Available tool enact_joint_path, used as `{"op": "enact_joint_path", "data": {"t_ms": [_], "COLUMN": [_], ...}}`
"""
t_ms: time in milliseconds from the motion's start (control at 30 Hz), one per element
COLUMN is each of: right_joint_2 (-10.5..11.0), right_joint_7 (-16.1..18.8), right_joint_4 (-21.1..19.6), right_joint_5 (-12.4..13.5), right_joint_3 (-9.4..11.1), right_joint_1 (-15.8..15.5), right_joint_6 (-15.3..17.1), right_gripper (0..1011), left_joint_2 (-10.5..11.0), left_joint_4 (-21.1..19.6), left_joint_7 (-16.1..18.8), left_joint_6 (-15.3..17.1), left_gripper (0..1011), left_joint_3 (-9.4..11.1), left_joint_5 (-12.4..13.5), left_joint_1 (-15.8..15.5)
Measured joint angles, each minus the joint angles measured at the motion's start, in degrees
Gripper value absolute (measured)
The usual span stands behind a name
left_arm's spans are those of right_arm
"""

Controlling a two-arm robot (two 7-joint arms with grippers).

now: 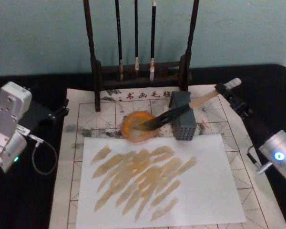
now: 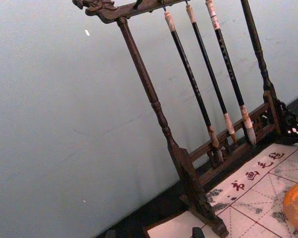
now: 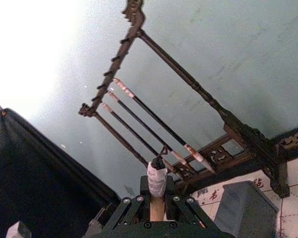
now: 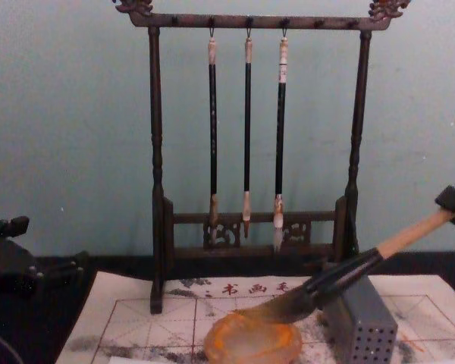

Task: Pick up the brush from the inkstone, write on the paper, then place the brush back to its original position.

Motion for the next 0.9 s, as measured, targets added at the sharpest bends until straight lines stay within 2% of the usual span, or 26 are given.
{"op": "enact_joint_path", "data": {"t_ms": [400, 900], "right_joint_2": [8.0, 17.9], "right_joint_7": [1.9, 3.7], "right_joint_4": [-5.9, -9.5], "right_joint_5": [0.1, -3.3], "right_joint_3": [0.6, 0.3], "right_joint_1": [-3.2, -5.3], "right_joint_6": [-0.5, -0.6], "right_gripper": [181, 181], "left_joint_2": [0.0, 0.0], "left_joint_4": [0.0, 0.0], "left_joint_7": [0.0, 0.0], "left_joint_6": [0.0, 0.0], "left_gripper": [1001, 1001], "left_joint_3": [0.0, 0.0], "left_joint_5": [0.0, 0.0], "left_joint_1": [0.0, 0.0]}}
